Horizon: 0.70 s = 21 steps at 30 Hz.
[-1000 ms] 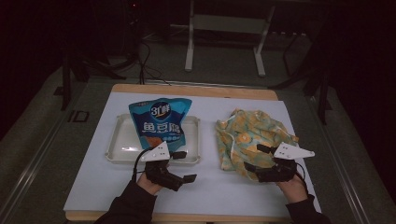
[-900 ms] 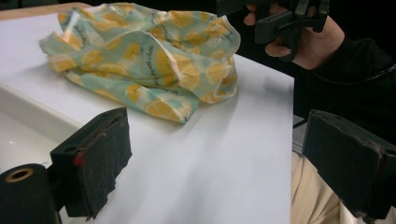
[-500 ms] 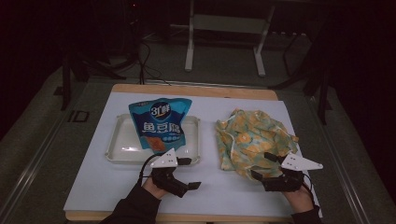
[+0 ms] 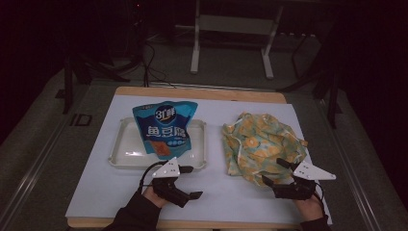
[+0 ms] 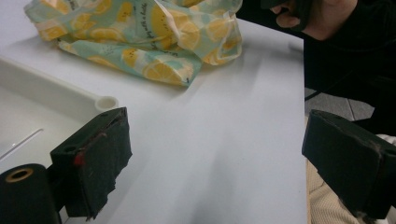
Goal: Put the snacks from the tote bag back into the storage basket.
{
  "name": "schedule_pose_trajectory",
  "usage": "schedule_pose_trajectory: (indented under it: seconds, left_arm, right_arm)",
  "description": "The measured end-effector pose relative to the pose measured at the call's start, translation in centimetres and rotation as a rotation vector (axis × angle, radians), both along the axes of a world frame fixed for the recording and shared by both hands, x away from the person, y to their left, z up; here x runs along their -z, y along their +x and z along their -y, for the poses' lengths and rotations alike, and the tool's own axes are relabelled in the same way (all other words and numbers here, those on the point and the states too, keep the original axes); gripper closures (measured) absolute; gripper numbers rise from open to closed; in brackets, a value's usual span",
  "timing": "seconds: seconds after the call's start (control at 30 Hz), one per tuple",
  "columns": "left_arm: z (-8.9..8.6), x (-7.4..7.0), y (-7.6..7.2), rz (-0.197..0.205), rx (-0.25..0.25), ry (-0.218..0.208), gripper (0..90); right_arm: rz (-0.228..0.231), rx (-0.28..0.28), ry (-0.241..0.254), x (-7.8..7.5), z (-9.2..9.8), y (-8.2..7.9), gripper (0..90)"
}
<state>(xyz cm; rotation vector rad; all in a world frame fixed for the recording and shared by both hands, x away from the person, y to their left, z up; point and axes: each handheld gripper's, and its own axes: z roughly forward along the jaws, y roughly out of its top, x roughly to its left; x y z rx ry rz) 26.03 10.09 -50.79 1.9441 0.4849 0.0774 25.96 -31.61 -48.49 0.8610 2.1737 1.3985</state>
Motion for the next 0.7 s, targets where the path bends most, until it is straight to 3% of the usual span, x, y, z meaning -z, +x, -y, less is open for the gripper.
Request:
schedule_pose_trajectory:
  seconds: [0.27,0.47,0.7]
  left_arm:
    - [-0.45,-0.04,-0.04,0.013,-0.013,-0.005,8.8]
    - [-0.6,0.19,0.06,0.021,-0.017,-0.007,8.8]
    - [-0.6,0.18,-0.08,0.024,-0.017,-0.009,8.8]
  right_arm:
    - [0.01,0.022,0.01,0.07,0.39,0.11,14.1]
    - [0.006,0.031,0.047,0.07,0.9,0.24,14.1]
    - [0.018,0.03,0.036,0.0,0.76,0.15,14.1]
